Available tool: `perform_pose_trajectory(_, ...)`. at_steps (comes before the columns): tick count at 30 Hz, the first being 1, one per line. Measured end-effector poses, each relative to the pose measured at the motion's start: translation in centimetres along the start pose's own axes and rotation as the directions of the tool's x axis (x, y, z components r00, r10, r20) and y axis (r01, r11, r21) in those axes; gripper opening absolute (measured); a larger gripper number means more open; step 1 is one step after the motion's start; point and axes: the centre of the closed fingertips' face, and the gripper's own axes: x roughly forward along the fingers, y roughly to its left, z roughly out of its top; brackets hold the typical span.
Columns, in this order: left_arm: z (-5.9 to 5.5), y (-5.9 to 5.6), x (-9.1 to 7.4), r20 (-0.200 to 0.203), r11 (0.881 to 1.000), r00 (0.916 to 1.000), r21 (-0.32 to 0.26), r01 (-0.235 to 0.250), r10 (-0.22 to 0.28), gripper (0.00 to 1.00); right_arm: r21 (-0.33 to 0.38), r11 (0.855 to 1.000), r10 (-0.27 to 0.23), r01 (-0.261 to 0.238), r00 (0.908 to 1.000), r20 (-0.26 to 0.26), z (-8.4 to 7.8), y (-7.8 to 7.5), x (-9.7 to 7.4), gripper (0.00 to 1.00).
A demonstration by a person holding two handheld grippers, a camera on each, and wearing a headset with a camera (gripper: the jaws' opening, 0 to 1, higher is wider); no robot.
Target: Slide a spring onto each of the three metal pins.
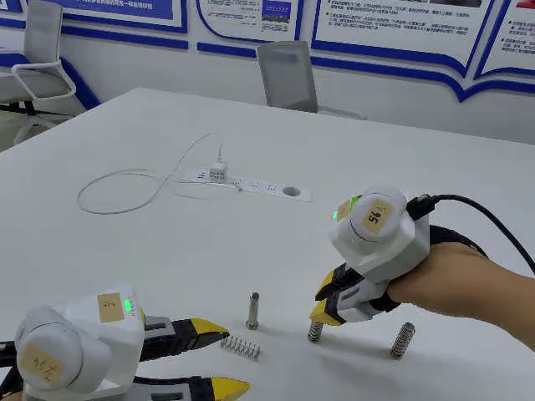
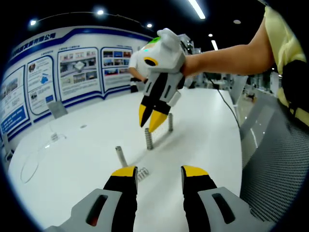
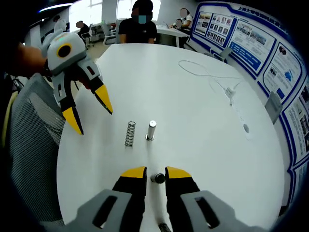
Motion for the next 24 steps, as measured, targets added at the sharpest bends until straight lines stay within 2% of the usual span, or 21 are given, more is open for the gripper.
perform_pose_trajectory(11,0.2,0.1,-0.2,0.003,1.0,1.0,0.006,-0.006,0.006,0.37,0.009,1.0,0.018,-0.018,0.9993,0.032,1.3,1.2,0.5,0.16)
perform_pose_trajectory(17,0.1,0.0,-0.4,0.001,1.0,1.0,0.006,-0.009,0.009,0.37,0.015,0.999,0.047,-0.048,0.9975,0.052,2.3,2.9,1.7,0.16)
perform_pose_trajectory(24,0.2,0.2,-0.7,0.001,1.0,0.9998,0.005,-0.019,0.019,0.37,0.019,0.997,0.074,-0.075,0.9962,0.047,2.3,4.1,3.1,0.16)
